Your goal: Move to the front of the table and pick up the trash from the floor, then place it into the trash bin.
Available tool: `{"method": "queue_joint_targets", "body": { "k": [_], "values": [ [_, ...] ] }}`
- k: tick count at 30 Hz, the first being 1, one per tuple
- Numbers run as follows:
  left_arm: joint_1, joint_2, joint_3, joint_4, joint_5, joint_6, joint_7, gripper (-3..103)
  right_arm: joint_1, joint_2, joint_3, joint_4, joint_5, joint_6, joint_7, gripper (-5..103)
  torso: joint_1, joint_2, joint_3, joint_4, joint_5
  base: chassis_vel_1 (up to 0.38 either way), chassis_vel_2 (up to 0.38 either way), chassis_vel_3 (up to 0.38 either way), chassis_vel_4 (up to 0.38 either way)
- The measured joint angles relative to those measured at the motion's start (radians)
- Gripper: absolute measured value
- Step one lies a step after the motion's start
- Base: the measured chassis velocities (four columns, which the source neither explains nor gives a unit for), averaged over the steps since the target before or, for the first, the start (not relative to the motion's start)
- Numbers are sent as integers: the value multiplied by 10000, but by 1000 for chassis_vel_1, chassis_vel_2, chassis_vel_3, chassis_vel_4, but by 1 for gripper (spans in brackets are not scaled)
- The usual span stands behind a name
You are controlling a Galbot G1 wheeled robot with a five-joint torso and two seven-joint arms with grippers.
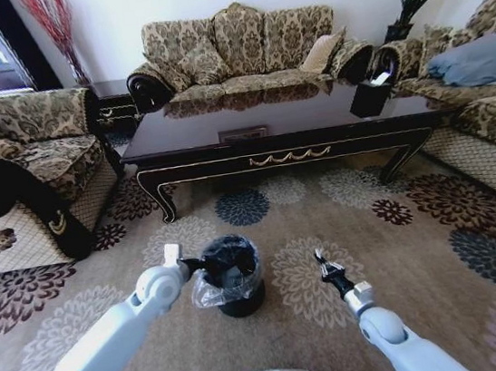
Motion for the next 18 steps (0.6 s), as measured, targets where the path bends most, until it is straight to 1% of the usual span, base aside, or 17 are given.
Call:
{"method": "queue_joint_targets", "body": {
  "k": [1, 2, 4, 6, 10, 11, 12, 14, 18],
  "values": [
    [-6, 1, 140, -14, 58, 0, -14, 3, -63, -67, -15, 395, 90, -101, 76, 0, 0, 0, 0, 4, 2, 0, 0, 0, 0],
    [-6, 1, 140, -14, 58, 0, -14, 3, -63, -67, -15, 395, 90, -101, 76, 0, 0, 0, 0, 4, 2, 0, 0, 0, 0],
    [-10, 5, 328, -42, 122, 0, -22, 3, -94, -158, -43, 920, 183, -243, 158, 0, 1, 0, 0, 6, 1, 0, 0, 0, 0],
    [-53, -39, 578, -31, 248, 7, -47, 3, -104, -255, -151, 1839, 427, -520, 345, 0, 0, 0, 0, 5, 0, 0, 0, 0, 0],
    [-110, -106, 719, 36, 330, 8, -47, 3, -134, -302, -308, 2275, 578, -598, 489, 0, 0, 0, 0, 8, 1, 0, 0, 0, 0],
    [-214, -200, 929, 106, 377, -5, -66, 3, -246, -400, -522, 2531, 612, -574, 510, 0, 0, 0, 0, 7, 1, 0, 0, 0, 0],
    [-337, -540, 1312, 126, 518, -96, -154, 3, -469, -548, -733, 2765, 472, -464, 322, 0, 0, 0, 0, 1, 2, 0, 0, 0, 0],
    [-347, -767, 1415, 89, 514, -105, -201, 3, -501, -547, -766, 2815, 461, -448, 302, 0, 0, 0, 0, 1, 0, 0, 0, 0, 0],
    [-430, -942, 1627, 91, 595, -107, -332, 3, -571, -578, -804, 2837, 292, -368, 204, 0, 1, 0, 0, 5, 2, 0, 0, 0, 0]
  ]
}}
